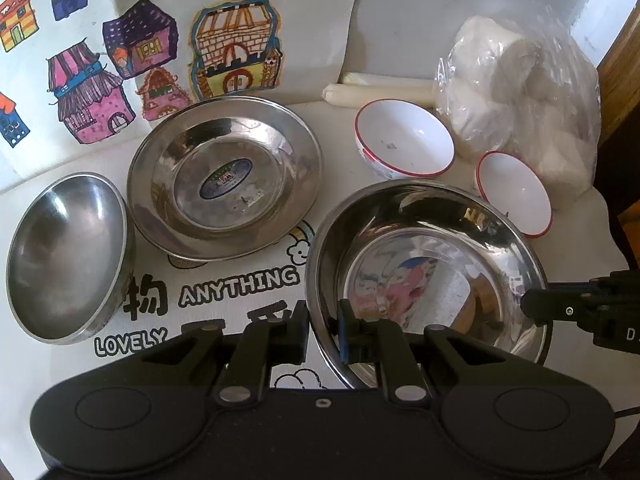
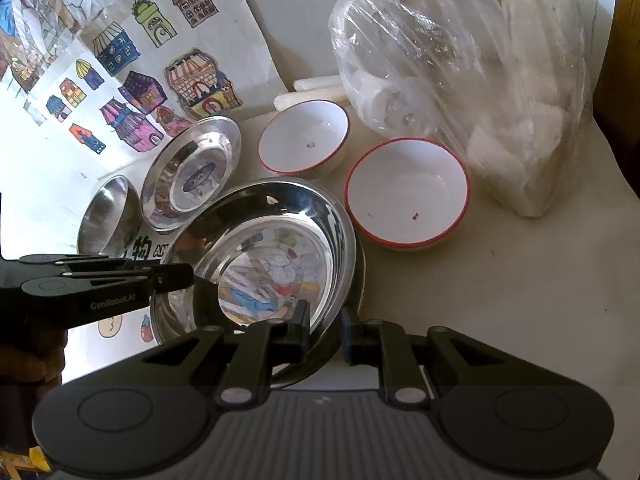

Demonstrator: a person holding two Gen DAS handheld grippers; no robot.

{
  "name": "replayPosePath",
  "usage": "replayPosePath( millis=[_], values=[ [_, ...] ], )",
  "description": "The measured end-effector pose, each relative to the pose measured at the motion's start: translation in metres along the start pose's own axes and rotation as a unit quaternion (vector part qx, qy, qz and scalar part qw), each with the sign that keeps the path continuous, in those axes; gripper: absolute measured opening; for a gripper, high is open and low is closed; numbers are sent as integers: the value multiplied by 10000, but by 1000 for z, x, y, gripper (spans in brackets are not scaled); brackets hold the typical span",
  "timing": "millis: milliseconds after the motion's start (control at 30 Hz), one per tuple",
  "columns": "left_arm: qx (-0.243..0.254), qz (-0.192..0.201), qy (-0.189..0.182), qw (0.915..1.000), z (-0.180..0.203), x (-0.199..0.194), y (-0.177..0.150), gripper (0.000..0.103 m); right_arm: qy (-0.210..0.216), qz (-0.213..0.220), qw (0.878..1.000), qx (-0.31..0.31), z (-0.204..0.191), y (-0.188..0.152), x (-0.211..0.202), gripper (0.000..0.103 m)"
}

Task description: Organize plates and bowls

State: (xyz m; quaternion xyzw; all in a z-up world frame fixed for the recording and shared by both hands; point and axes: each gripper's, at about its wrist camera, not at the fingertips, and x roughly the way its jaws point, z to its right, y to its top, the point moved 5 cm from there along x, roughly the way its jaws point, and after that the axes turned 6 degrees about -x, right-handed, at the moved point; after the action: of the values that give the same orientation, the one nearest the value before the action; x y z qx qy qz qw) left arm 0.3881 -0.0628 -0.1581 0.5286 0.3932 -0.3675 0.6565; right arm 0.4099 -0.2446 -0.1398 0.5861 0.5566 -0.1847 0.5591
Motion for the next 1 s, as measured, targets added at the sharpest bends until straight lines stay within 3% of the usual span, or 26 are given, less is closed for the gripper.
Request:
replayPosePath(
  millis=[333,533,733,833,933,1000],
  values=[
    [125,-42,243,9996,5,6,-1,17,-197,-92,9996,-164,-4,1,6,19],
    [17,-122,178,9998,2,9,-3,17,-262,-61,9995,-192,-5,2,8,19],
    [48,-127,135,9998,1,8,-5,19,-311,-6,9994,-169,-3,3,8,28],
    [31,-79,115,9999,0,5,-6,25,-330,54,9993,-183,-5,2,6,31],
    [0,-3,94,10000,-4,-2,-6,40,-358,106,9991,-175,-6,1,3,39],
    [-42,79,87,9999,-8,-7,-7,59,-362,160,9991,-159,-9,0,0,48]
  ],
)
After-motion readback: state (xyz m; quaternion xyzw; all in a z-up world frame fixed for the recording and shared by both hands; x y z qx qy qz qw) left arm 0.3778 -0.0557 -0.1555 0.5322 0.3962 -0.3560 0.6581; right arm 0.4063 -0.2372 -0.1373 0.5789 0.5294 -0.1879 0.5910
